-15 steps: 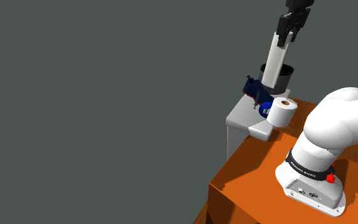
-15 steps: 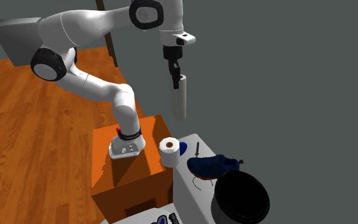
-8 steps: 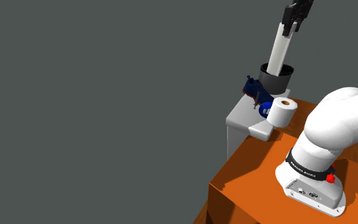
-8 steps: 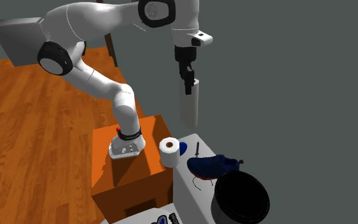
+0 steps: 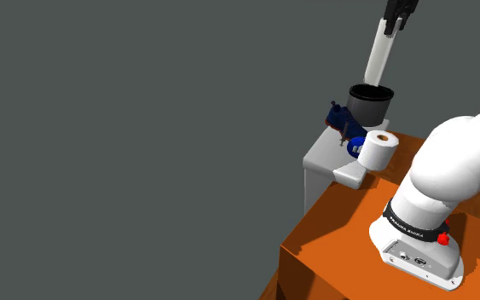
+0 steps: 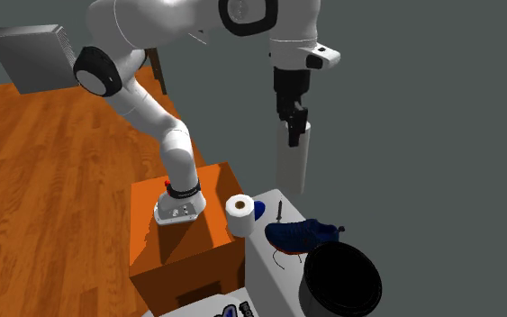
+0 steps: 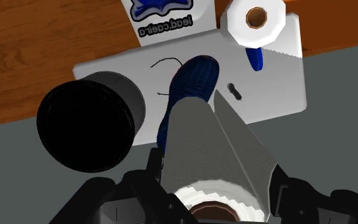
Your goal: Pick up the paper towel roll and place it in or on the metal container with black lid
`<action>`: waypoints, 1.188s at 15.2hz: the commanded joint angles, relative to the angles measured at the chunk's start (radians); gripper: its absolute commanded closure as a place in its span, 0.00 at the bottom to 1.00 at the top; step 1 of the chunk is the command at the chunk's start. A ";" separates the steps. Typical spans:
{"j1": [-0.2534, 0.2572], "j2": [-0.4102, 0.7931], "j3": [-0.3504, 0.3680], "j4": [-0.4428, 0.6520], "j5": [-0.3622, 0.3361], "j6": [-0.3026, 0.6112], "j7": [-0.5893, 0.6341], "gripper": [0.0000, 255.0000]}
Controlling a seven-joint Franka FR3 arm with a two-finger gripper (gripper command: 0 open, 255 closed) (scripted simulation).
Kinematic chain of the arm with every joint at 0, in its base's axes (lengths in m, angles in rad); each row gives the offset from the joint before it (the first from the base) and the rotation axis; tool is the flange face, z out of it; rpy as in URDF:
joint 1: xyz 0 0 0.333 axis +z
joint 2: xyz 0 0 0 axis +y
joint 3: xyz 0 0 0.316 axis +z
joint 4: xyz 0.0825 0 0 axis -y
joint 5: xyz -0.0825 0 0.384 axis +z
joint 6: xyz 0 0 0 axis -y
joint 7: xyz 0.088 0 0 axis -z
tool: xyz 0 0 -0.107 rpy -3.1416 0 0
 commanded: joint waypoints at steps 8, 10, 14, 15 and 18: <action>0.051 0.466 -0.362 0.421 0.268 -0.012 -0.342 1.00; -0.020 0.640 -0.440 0.552 0.428 -0.052 -0.461 1.00; -0.366 0.956 -0.401 0.925 0.722 -0.215 -0.599 1.00; -0.489 1.039 -0.365 1.075 0.797 -0.280 -0.604 1.00; -0.504 1.049 -0.346 1.069 0.795 -0.260 -0.606 1.00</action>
